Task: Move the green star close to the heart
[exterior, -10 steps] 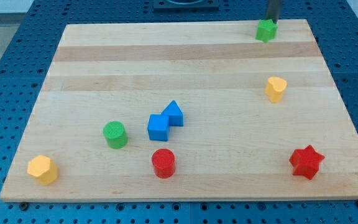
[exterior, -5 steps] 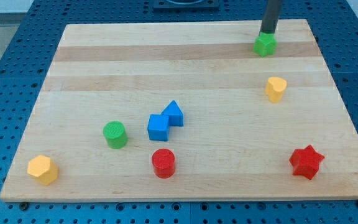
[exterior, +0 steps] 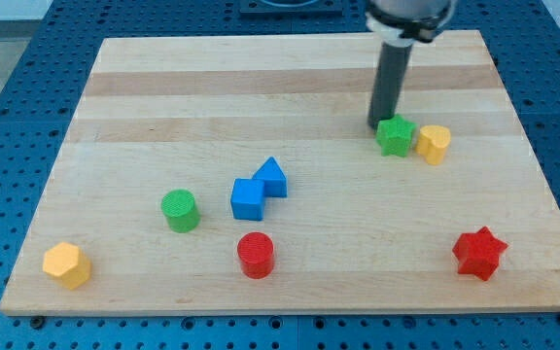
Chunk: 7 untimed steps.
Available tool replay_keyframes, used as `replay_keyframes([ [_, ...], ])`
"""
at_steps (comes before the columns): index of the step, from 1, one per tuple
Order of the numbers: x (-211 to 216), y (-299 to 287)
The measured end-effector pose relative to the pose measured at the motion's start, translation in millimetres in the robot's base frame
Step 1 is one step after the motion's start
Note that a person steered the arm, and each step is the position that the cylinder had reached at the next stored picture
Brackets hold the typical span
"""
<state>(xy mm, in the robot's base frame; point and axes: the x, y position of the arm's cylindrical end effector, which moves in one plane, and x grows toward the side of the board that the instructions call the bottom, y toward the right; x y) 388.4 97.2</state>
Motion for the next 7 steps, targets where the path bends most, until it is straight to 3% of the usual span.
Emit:
replay_keyframes([
  [3, -3, -4],
  [5, -4, 69],
  [7, 11, 46],
])
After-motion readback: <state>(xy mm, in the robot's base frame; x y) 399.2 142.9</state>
